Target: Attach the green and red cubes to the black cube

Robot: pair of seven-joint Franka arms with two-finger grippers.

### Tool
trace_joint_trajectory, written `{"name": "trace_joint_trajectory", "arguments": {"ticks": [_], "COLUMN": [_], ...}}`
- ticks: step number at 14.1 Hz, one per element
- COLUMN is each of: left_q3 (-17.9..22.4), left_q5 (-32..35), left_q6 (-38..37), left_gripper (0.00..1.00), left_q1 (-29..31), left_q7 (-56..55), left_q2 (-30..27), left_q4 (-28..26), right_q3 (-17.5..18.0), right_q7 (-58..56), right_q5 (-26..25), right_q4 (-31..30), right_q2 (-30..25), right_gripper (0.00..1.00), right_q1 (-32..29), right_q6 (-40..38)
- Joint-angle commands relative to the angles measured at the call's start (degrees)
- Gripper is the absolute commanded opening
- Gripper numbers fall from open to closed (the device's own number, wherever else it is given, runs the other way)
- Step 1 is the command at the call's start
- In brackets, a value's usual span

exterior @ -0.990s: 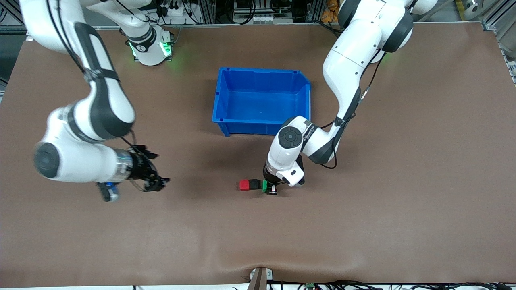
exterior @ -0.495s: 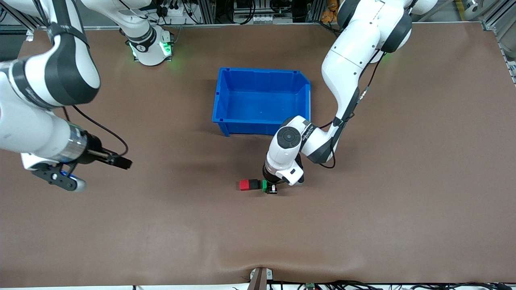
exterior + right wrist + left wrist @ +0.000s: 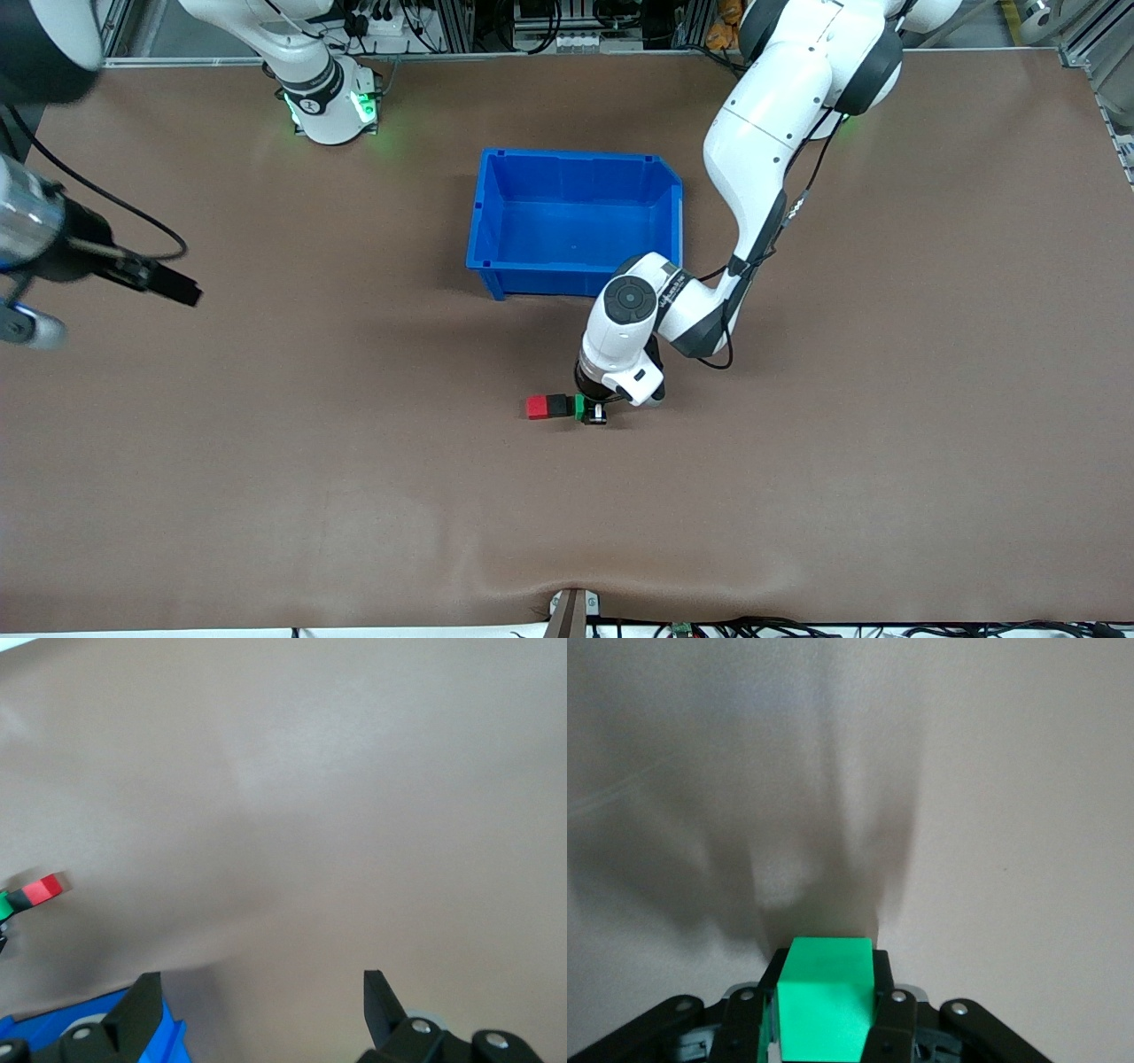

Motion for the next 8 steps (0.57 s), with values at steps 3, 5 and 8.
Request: {"name": "trace_joint_trajectory", "arguments": {"ticks": [3, 5, 8], "left_q3": [0.2, 0.2, 0.3], "left_q5": [-0.7, -0.7, -0.7], "left_q6": [0.2, 0.3, 1.6], "left_gripper": [0.0, 0.05, 1.0], "left_q1": [-1.6, -1.6, -1.8], "left_q7": [-1.3, -1.3, -1.4], "left_q2": [2.0, 2.1, 2.2], "left_q4": [1.7, 1.7, 1.6], "right_q3": [1.0, 0.9, 0.3], "right_q7": [-8.1, -12.3, -19.1], "right_q5": [-0.3, -0.2, -0.1], "right_q4": [-6.2, -9.7, -17.9], "right_q2": [-6.3, -8.7, -14.4], "right_gripper": [1.0, 1.0, 1.0], "right_q1": [-4.8, -6.2, -7.1], "right_q6": [-0.9, -0.4, 3.6]}}
